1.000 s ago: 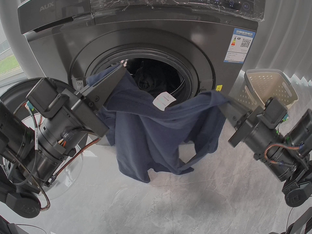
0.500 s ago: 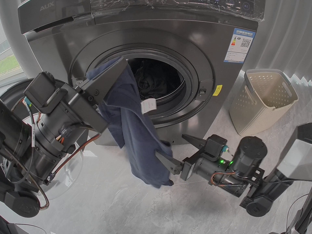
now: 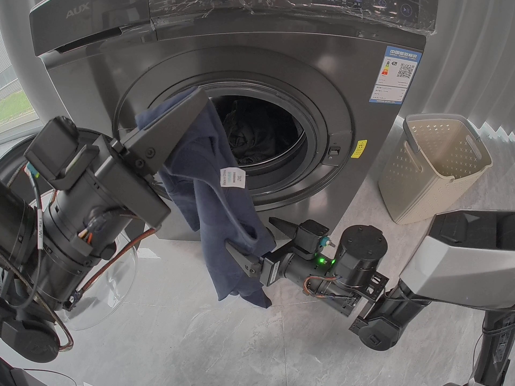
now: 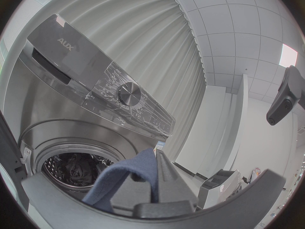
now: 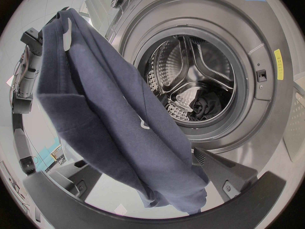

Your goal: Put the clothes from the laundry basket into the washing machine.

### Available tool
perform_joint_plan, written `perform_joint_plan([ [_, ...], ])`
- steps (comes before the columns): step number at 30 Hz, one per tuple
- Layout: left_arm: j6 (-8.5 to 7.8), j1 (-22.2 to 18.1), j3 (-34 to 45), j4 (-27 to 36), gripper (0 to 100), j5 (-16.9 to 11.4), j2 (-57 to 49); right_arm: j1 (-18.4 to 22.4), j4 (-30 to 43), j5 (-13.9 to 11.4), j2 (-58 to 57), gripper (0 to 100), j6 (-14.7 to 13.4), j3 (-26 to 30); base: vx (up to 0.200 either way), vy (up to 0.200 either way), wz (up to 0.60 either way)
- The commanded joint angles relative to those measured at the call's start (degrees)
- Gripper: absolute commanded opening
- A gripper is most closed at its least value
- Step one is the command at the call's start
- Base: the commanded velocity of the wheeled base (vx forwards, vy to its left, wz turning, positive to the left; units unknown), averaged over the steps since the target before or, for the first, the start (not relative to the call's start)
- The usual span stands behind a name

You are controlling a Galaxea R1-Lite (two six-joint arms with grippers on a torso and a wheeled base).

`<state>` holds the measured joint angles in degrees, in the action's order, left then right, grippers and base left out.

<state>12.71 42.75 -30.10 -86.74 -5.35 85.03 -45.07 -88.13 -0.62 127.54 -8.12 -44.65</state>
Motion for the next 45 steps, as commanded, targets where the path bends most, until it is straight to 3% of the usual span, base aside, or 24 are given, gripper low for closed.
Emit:
perform_joint_plan([
  [1,0.03,0.05,0.13,-0.1,0,-0.01,-0.39,0.68,0.15,0.01,3.51,100,0.12,-3.6,0.0,0.0,0.0],
  [6,0.03,0.05,0.22,-0.19,0,-0.1,-0.65,2.88,1.73,-0.08,6.67,100,1.0,-10.45,0.0,0.0,0.0],
  [21,0.12,0.75,0.3,-0.36,0,-0.1,-0.83,2.62,0.76,-0.78,14.14,100,1.53,-16.69,0.0,0.0,0.0],
  [22,0.21,0.58,0.22,-0.36,0,-0.1,-0.83,2.53,0.59,-0.78,13.97,0,1.53,-16.87,0.0,0.0,0.0],
  [28,0.38,-0.04,1.01,0.16,0,0.78,-0.65,3.23,0.32,-0.7,11.51,0,1.26,-16.34,0.0,0.0,0.0],
  [34,0.29,-5.31,3.03,0.69,0,0.61,-0.04,6.13,0.24,-0.17,3.59,0,0.65,-14.06,0.0,0.0,0.0],
  [45,-0.15,-11.55,9.18,1.39,0,0.34,5.94,6.48,-0.2,0.01,-10.99,0,0.03,-1.58,0.0,0.0,0.0],
])
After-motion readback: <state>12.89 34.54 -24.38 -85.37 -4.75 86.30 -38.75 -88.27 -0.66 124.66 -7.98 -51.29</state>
